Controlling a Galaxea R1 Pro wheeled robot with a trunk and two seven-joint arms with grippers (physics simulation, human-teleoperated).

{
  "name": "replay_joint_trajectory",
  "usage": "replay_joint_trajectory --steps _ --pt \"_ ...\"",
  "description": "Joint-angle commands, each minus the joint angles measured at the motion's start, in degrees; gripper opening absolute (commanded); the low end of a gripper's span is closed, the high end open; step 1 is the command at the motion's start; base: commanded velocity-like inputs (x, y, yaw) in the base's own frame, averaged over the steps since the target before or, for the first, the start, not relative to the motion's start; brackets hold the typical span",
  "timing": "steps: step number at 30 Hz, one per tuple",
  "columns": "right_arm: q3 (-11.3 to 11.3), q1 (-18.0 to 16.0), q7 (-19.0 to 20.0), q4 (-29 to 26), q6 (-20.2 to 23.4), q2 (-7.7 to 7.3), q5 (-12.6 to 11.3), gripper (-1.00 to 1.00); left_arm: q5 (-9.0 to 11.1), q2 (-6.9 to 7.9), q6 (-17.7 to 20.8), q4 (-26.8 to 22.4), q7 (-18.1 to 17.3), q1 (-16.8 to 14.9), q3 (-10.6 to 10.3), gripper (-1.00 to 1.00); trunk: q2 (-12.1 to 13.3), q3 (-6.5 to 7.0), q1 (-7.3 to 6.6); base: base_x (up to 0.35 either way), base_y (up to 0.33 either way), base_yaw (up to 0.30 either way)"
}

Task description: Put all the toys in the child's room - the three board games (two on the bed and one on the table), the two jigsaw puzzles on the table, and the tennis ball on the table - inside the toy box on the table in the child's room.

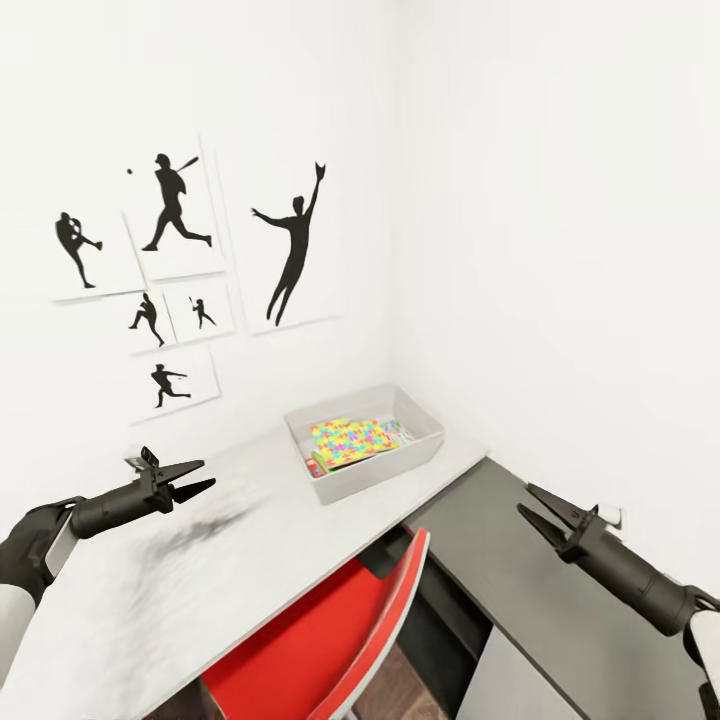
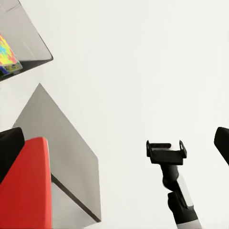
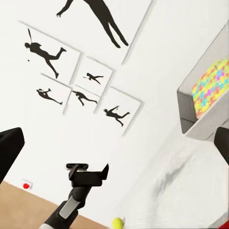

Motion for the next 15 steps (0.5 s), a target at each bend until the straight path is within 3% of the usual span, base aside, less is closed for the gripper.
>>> replay_joint_trajectory --steps 1,15 --pt "0.3 -0.1 -0.4 0.0 0.3 0.15 0.2 1.00 0.0 0.01 0.6 0.0 -0.2 0.0 0.0 1.00 -0.1 -0.09 0.04 -0.013 0.012 0.077" --pt "1.2 -0.1 -2.0 0.0 0.3 0.39 0.2 1.00 0.0 0.01 0.6 0.0 -0.2 0.0 0.1 1.00 -0.1 0.82 0.04 -0.013 0.013 0.187"
